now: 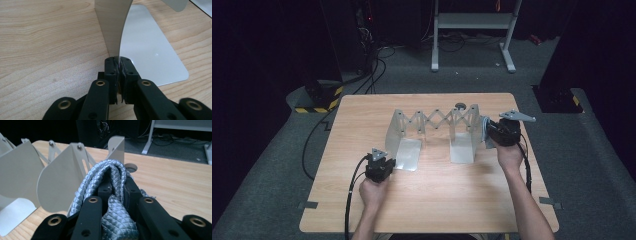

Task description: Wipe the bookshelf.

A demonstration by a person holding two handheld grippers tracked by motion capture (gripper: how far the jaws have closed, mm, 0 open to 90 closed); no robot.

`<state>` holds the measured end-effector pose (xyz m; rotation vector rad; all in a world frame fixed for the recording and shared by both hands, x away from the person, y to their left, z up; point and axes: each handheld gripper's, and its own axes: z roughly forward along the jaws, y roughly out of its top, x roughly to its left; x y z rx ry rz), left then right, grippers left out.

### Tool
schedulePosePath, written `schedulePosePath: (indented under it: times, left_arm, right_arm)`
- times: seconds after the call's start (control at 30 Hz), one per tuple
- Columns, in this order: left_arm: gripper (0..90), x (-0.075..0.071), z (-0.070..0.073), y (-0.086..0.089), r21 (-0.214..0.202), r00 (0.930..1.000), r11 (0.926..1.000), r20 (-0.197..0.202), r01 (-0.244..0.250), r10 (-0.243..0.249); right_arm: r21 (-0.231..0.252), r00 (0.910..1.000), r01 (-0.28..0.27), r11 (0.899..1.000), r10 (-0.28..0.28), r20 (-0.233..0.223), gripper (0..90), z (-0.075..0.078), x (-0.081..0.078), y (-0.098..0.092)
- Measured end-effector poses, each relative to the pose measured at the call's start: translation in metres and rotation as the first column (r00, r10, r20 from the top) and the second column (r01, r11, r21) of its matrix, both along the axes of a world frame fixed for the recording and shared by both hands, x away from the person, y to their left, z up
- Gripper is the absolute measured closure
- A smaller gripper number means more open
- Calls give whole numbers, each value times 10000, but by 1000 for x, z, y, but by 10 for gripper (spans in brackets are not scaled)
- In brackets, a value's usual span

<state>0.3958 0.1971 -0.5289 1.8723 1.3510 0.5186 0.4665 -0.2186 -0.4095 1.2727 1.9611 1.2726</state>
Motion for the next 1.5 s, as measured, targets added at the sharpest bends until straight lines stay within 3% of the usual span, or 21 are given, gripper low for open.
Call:
schedulePosePath:
  times: [0.17,0.37,0.67,0.9,1.07,1.27,1.43,1.5]
  left_arm:
    - [847,0,0,1,-71,10000,10000,-26,1,-1]
    - [847,1,0,1,-121,10000,9999,-44,15,-15]
    - [846,0,0,1,-96,10000,10000,-40,8,-8]
    - [846,0,0,1,-96,10000,10000,-37,2,-2]
    - [845,0,0,0,-57,10000,10000,-13,-3,3]
    - [845,1,0,1,-113,10000,9999,-39,14,-14]
    - [843,1,0,1,-88,10000,9999,-22,64,-64]
    - [842,1,0,1,-93,10000,9999,-31,63,-63]
  right_arm:
    - [-144,10000,34,9999,-33,80,801,6,6,2]
    - [-195,9996,46,9998,-52,-288,801,-3,15,2]
    - [-168,9909,200,9997,-220,-1331,801,-46,22,3]
    - [-196,9730,373,9991,-407,-2273,801,-86,26,4]
    - [-268,9625,366,9990,-424,-2678,801,-100,29,4]
    - [-440,9592,379,9983,-487,-2785,801,-101,31,5]
    - [-155,9731,373,9992,-398,-2268,801,-85,25,2]
    - [-294,9762,274,9992,-331,-2145,801,-74,26,3]
